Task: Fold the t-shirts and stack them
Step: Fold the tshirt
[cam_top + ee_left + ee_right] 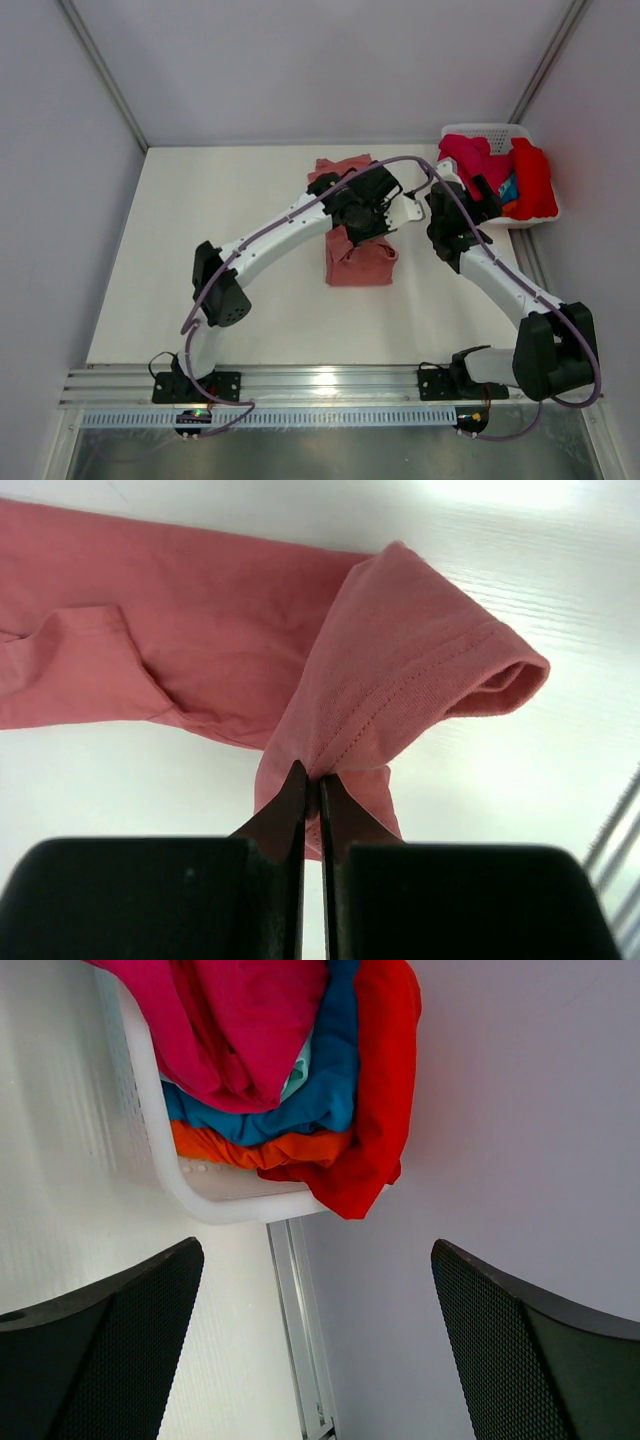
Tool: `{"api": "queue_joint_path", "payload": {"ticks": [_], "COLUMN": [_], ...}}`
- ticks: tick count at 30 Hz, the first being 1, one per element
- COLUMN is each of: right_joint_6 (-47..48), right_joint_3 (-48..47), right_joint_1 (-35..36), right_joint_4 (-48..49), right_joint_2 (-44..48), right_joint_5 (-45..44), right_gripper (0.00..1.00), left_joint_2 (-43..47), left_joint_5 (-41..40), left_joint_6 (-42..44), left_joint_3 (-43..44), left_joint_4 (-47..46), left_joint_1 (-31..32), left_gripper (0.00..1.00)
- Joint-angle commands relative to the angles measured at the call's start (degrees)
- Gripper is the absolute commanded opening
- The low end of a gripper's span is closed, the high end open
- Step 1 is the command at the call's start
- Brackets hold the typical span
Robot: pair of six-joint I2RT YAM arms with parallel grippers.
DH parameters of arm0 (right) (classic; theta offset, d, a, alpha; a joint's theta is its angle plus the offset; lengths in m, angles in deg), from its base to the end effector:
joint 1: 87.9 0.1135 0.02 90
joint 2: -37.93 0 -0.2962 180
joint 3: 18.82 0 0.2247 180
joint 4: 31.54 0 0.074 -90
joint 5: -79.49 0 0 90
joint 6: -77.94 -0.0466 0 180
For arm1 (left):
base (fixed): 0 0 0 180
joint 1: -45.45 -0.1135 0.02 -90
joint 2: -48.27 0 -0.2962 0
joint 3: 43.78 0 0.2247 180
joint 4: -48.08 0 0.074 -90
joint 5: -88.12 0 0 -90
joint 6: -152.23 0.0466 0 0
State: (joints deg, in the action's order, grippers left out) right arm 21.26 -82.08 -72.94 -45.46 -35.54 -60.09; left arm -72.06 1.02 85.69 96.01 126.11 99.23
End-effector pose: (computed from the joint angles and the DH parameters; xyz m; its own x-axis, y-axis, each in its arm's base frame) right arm 0.2526 0.0308 0.3150 -0.6068 -0.5308 -0.5916 0.2041 0.6153 -0.7614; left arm 0.2606 -0.3598 0.3412 -0.1355 0.8579 -0.4955 0.9541 0.2478 0.1680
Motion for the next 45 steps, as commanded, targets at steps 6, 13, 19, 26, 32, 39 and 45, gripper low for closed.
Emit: {"api": "queue_joint_path", "payload": {"ticks": [6, 13, 19, 26, 32, 39, 45], "right_joint_6": [-0.10, -0.62, -1.59, -1.42, -1.50, -1.24, -0.19], "right_joint_3": [-2.85, -3.82, -4.09, -3.47, -3.47, -3.65, -3.56], "right_joint_1": [-0.55, -0.99, -0.99, -0.99, -1.07, -1.16, -1.60], "right_joint_4": [0.11, -1.21, -3.67, -3.50, -3.85, -3.85, -2.88], "right_joint_2": [-2.73, -4.66, -4.49, -4.75, -4.93, -5.54, -6.33], "right_joint_5": [-0.95, -0.52, 0.45, 0.63, 0.36, -0.60, -2.10], "right_gripper": [0.99, 0.99, 0.99, 0.99, 0.99, 0.99, 0.99], "left_joint_2": [4.14, 2.56, 1.60, -3.24, -5.44, -7.46, -9.92], "left_joint_5": [11.24, 21.53, 18.56, 16.44, 15.39, 11.70, 9.67], "left_joint_6": [-3.69, -2.46, -1.23, 0.88, 2.29, 4.83, 5.98], "left_joint_3": [5.92, 7.70, 4.19, 7.17, 7.79, 8.93, 10.69], "left_joint_4": [12.68, 20.95, 17.27, 14.36, 10.85, 7.25, 2.68], "left_joint_1": [1.15, 3.87, 4.58, 3.53, 0.19, -2.97, -5.26], "left_gripper": [0.01, 0.01, 0.01, 0.00, 0.00, 0.00, 0.00]}}
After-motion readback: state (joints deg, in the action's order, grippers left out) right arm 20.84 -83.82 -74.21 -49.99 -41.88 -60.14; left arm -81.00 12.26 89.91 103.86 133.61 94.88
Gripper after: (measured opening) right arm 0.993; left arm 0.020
